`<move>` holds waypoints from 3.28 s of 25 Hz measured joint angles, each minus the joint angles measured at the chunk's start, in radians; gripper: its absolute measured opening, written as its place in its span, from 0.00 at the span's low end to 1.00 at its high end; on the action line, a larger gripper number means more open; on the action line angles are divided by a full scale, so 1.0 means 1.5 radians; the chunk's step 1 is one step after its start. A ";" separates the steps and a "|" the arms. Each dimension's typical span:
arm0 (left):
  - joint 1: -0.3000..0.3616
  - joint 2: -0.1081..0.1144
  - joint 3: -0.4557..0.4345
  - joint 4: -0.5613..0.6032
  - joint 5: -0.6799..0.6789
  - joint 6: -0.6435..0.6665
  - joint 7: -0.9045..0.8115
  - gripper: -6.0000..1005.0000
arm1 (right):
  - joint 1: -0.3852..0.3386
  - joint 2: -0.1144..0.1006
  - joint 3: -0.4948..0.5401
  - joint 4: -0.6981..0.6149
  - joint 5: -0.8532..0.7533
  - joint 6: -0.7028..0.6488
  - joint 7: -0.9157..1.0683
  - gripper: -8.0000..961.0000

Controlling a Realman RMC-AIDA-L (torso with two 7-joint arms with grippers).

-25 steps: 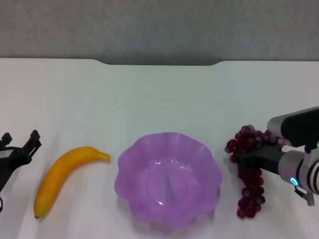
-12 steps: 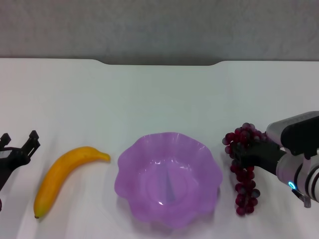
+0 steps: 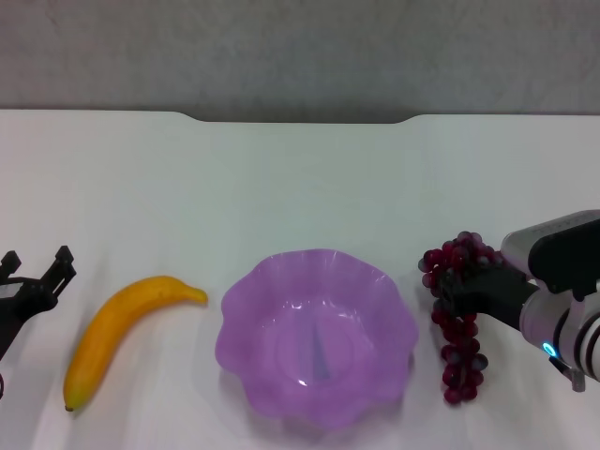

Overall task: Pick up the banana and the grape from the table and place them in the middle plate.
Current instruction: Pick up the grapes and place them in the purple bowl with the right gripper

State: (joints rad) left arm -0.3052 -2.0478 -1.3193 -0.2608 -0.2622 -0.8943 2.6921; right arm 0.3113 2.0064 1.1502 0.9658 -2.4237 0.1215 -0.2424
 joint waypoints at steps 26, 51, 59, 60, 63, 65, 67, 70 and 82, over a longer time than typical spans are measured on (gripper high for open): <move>0.002 0.000 0.000 0.000 0.000 0.000 0.000 0.80 | -0.018 -0.001 -0.032 0.001 0.000 -0.072 -0.001 0.33; 0.001 0.000 0.003 0.001 0.000 0.000 0.001 0.80 | -0.104 -0.002 -0.094 0.059 -0.002 -0.261 -0.093 0.31; 0.006 0.000 -0.001 0.001 0.000 0.000 0.001 0.80 | -0.135 -0.003 -0.120 0.104 -0.002 -0.336 -0.160 0.30; 0.007 0.000 -0.001 0.001 0.000 0.000 0.001 0.80 | -0.137 -0.003 -0.122 0.114 -0.002 -0.339 -0.168 0.30; 0.007 0.000 -0.001 0.001 0.000 -0.001 0.001 0.80 | -0.139 -0.004 -0.133 0.161 -0.005 -0.336 -0.195 0.30; 0.007 0.000 0.000 0.001 0.000 -0.001 0.001 0.80 | -0.141 -0.004 -0.142 0.189 -0.010 -0.328 -0.201 0.30; 0.007 0.000 0.001 0.001 0.000 -0.001 0.001 0.80 | -0.143 -0.004 -0.151 0.216 -0.019 -0.313 -0.202 0.30; 0.006 0.000 0.002 0.001 0.000 -0.001 0.001 0.80 | -0.135 -0.004 -0.160 0.235 -0.030 -0.281 -0.202 0.30; 0.001 0.000 0.003 -0.004 0.000 0.000 0.000 0.80 | -0.010 0.001 -0.243 0.112 -0.027 -0.278 -0.139 0.29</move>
State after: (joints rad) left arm -0.3041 -2.0478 -1.3145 -0.2675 -0.2622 -0.8942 2.6922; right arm 0.2956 2.0079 0.7856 1.1343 -2.4635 -0.2961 -0.4509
